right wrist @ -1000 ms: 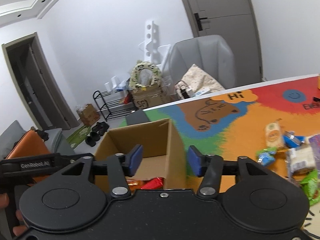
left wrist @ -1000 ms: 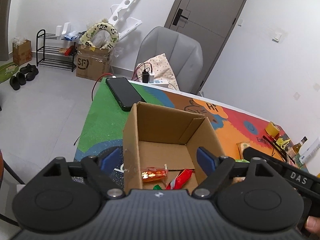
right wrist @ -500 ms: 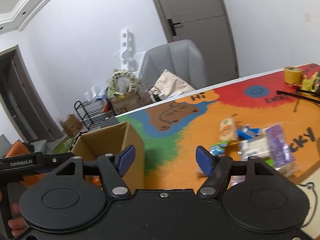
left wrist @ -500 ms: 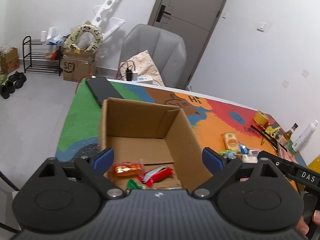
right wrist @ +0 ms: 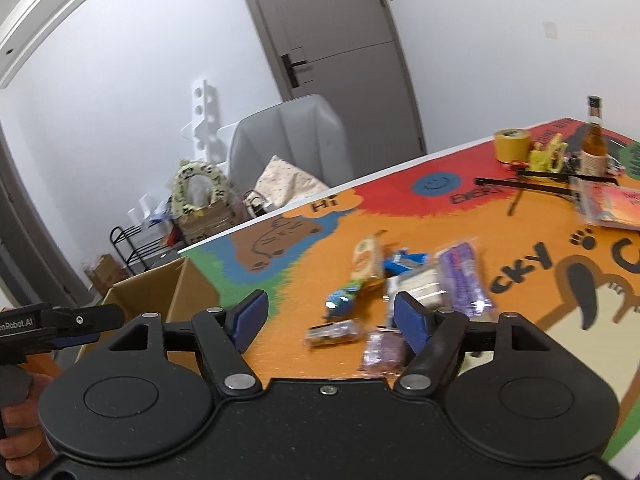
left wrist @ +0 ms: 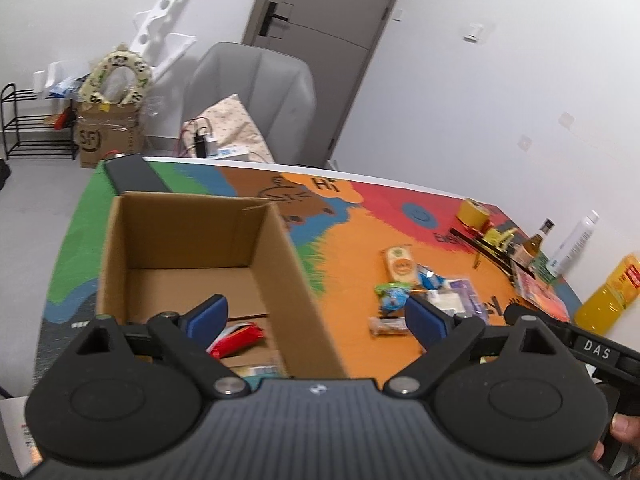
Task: Organize snacks
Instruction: 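Move both open tools back to the snack pile, then grasp the clear wrapped bar with the left tool while the right tool grasps the green-and-red packet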
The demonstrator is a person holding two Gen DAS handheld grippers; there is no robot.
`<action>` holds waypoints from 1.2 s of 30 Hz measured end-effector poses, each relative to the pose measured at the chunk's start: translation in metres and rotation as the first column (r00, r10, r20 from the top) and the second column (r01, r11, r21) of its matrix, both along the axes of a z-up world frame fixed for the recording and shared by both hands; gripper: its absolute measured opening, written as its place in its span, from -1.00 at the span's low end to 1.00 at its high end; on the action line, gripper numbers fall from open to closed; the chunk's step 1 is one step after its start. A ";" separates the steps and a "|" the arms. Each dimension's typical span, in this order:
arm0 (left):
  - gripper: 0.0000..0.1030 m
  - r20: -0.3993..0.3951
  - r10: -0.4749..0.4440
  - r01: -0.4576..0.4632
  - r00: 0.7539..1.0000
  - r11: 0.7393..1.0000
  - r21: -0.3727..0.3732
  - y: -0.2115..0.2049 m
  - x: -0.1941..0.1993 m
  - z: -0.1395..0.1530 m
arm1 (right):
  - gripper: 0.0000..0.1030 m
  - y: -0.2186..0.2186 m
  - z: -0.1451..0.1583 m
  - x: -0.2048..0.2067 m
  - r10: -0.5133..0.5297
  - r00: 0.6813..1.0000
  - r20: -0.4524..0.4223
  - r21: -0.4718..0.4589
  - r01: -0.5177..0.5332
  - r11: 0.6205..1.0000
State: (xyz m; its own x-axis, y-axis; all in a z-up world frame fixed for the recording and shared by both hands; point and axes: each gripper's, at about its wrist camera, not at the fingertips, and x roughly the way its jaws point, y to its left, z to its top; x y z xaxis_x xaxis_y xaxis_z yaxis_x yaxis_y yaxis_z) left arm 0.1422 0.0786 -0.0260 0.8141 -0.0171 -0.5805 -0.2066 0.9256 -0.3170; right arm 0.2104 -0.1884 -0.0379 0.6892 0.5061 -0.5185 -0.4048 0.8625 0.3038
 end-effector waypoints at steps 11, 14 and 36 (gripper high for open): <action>0.83 0.023 -0.112 0.111 0.993 0.994 0.025 -0.058 0.030 0.005 | 0.37 -0.040 -0.015 0.007 -0.061 0.998 -0.024 -0.025 0.060 0.998; 0.81 0.021 -0.106 0.105 0.994 0.994 0.019 -0.069 0.040 0.002 | 0.34 -0.044 -0.024 0.014 -0.066 0.997 -0.041 -0.025 0.065 0.998; 0.37 -0.103 -0.096 0.100 0.990 0.994 0.035 -0.119 0.118 -0.059 | 0.09 -0.048 -0.072 0.052 -0.022 0.994 -0.106 -0.018 0.020 1.000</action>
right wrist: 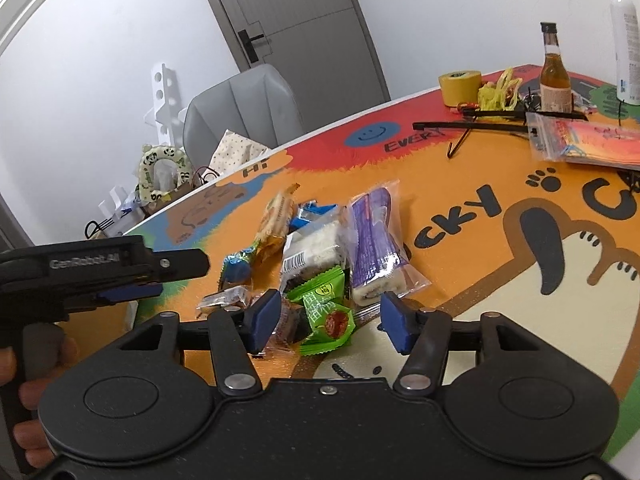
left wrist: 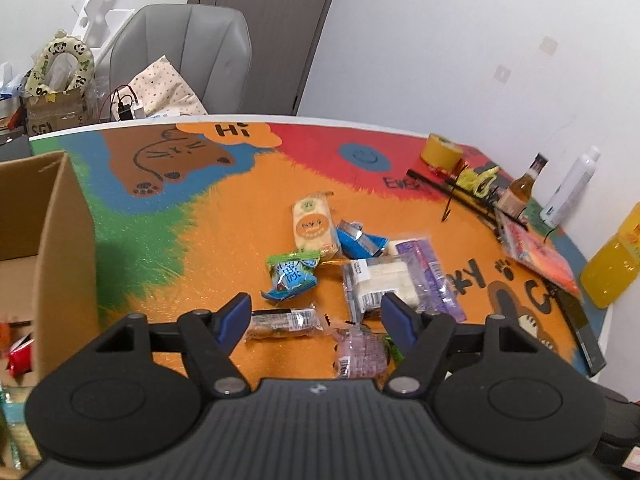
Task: Organize snacks
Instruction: 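Grasp the clear wrapped bar with the left tool while the right tool grasps the green-and-red packet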
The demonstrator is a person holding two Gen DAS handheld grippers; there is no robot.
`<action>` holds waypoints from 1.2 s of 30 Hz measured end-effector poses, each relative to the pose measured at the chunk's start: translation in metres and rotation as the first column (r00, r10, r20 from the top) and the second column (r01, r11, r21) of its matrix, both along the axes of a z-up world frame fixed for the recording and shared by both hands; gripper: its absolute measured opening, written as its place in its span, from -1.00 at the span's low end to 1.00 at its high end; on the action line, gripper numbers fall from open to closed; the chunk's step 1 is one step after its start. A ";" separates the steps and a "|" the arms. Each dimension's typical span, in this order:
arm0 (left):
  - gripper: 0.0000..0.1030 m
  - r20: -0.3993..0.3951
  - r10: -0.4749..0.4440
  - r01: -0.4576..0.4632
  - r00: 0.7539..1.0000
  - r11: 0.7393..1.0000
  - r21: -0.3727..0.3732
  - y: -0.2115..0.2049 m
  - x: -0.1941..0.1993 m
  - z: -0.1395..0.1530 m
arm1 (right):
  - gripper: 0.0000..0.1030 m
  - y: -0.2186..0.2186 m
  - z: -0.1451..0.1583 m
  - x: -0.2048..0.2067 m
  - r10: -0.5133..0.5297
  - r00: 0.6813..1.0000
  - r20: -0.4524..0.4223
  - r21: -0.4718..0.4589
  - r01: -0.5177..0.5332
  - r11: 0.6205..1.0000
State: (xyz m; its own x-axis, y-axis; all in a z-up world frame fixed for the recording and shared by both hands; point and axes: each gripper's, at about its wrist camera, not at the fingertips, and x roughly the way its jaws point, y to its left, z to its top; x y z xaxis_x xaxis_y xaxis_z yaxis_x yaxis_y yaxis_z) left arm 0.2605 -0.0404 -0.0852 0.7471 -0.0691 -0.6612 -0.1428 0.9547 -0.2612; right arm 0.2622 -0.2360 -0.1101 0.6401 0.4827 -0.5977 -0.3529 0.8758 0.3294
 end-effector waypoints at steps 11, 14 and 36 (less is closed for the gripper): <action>0.37 -0.061 0.064 -0.063 0.996 0.998 0.016 0.002 0.022 -0.035 | 0.09 0.016 -0.019 0.019 0.024 1.000 -0.017 -0.030 -0.025 0.999; 0.37 -0.067 0.071 -0.071 0.995 0.997 0.012 0.003 0.026 -0.042 | 0.08 0.022 -0.021 0.019 0.029 1.000 -0.002 -0.052 -0.029 0.998; -0.04 -0.030 0.033 -0.032 0.999 0.999 0.042 0.002 0.006 -0.032 | -0.47 0.019 -0.003 0.000 0.053 0.998 0.034 -0.078 -0.051 0.996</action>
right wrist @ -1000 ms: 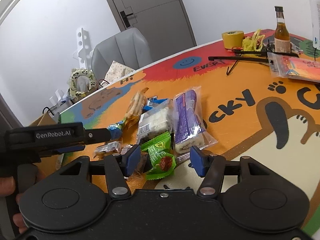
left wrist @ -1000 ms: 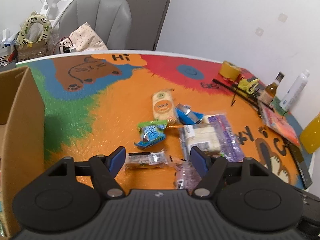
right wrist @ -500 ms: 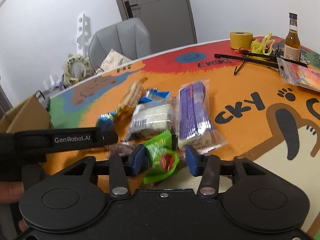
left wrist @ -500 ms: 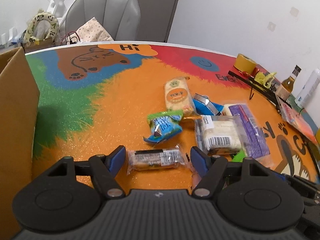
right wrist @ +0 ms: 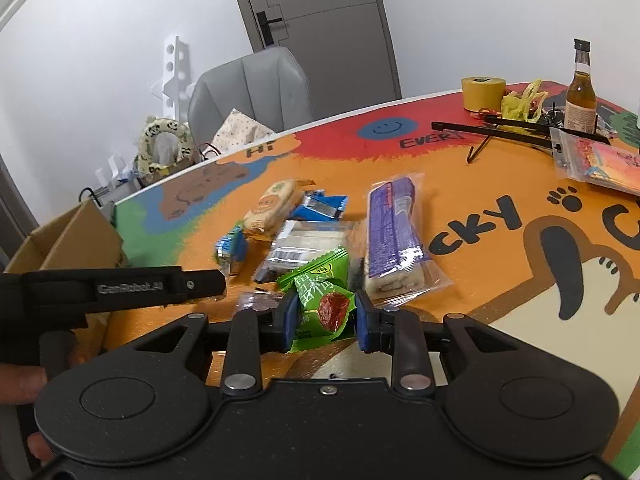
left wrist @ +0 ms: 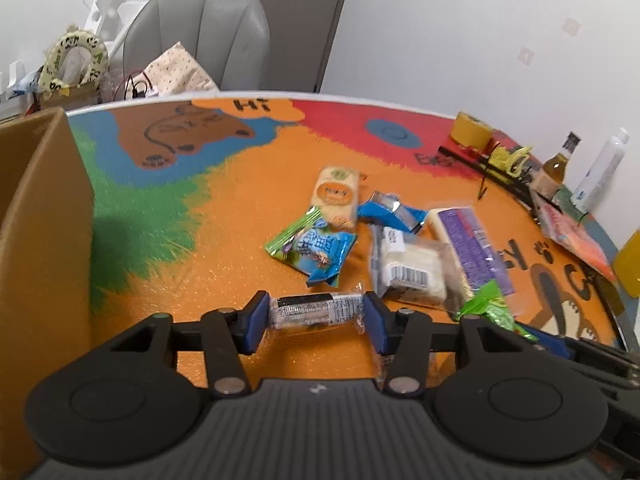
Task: Organize snacks
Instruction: 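Carry both packets over the cardboard box and open both tools to drop them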
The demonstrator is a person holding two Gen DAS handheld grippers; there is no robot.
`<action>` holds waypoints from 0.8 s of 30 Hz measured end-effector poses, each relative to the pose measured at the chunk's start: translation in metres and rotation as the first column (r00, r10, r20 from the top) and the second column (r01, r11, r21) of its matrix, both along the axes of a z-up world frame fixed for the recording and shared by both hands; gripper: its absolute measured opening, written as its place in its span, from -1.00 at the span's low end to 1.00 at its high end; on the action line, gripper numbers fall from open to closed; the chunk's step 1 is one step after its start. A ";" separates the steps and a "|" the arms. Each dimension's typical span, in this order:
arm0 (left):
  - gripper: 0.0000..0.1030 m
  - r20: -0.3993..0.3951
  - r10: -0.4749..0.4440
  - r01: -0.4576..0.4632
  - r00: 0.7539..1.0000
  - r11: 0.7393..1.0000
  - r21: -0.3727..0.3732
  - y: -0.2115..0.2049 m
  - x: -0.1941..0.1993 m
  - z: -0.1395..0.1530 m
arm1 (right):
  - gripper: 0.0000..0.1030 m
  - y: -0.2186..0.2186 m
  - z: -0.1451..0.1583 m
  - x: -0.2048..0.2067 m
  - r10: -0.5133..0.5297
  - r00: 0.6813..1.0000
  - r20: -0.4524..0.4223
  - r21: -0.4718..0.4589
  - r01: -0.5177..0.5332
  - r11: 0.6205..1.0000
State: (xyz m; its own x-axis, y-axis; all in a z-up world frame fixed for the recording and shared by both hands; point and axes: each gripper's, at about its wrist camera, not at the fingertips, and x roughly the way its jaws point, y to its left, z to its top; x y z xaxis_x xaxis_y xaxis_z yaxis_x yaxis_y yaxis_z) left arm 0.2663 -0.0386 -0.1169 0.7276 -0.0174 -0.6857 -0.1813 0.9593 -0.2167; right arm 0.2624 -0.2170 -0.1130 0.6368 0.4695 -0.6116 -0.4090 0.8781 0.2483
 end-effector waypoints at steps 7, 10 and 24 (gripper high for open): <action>-0.04 0.069 0.011 -0.010 0.998 1.000 -0.006 0.016 -0.027 0.035 | -0.47 0.017 0.023 -0.011 0.030 0.999 0.045 0.067 -0.033 0.997; -0.04 0.102 0.025 -0.026 0.994 1.000 0.002 0.026 -0.039 0.050 | -0.47 0.031 0.032 -0.014 0.057 0.997 0.058 0.085 -0.061 0.994; -0.03 0.165 0.124 -0.126 0.978 0.992 0.002 0.097 -0.079 0.083 | -0.47 0.102 0.062 -0.028 0.220 0.972 0.086 0.180 -0.232 0.956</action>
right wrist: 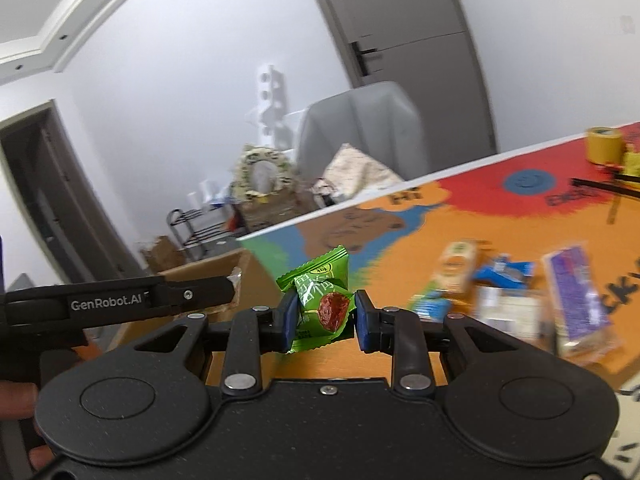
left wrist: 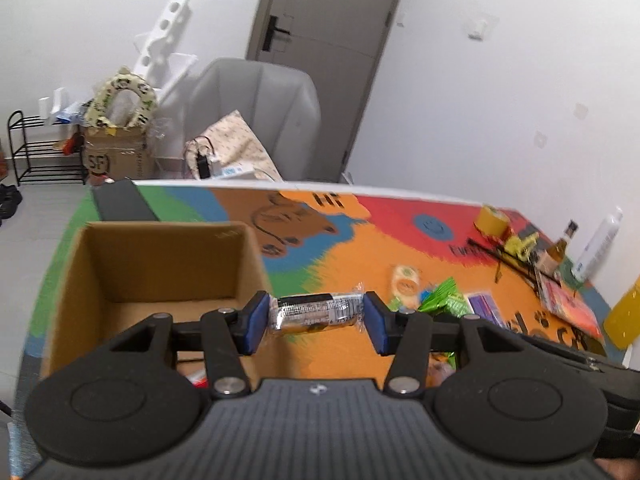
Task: Organize snacks
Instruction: 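Carry both packets over the cardboard box and open both tools to drop them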
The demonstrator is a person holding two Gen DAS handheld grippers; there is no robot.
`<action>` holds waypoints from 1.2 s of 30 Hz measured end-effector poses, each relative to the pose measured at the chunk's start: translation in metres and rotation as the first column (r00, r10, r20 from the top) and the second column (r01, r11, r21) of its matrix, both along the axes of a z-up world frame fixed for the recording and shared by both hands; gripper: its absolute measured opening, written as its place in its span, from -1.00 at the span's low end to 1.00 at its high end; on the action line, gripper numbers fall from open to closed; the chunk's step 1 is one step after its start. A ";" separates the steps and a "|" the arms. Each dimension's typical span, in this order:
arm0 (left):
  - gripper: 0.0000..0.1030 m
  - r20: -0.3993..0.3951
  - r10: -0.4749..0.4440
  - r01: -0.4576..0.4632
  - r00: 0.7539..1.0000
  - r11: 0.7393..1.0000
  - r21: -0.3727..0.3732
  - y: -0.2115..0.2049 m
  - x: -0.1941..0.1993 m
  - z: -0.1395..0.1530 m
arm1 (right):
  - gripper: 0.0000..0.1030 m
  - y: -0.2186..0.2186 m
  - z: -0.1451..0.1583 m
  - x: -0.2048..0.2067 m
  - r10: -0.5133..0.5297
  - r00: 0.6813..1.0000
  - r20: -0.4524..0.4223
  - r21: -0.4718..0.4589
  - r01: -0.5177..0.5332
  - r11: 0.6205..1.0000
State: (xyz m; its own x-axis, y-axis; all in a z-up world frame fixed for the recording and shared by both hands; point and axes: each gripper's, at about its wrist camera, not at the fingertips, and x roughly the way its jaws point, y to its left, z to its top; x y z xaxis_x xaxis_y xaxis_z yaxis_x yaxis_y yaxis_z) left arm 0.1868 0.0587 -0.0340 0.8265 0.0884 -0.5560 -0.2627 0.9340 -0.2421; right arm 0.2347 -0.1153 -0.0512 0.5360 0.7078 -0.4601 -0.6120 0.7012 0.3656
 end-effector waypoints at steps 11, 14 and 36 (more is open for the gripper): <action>-0.03 0.024 0.117 -0.116 0.993 0.993 -0.019 0.066 -0.023 0.009 | -0.47 0.062 0.012 -0.013 0.092 0.995 0.026 -0.002 -0.092 0.996; -0.03 0.015 0.135 -0.135 0.991 0.991 -0.018 0.079 -0.025 0.008 | -0.47 0.075 0.011 -0.015 0.115 0.993 0.027 -0.009 -0.115 0.993; 0.73 -0.042 0.228 -0.229 0.973 0.973 -0.018 0.101 -0.033 -0.002 | -0.03 0.081 0.008 -0.013 0.102 0.995 -0.019 -0.012 -0.102 0.995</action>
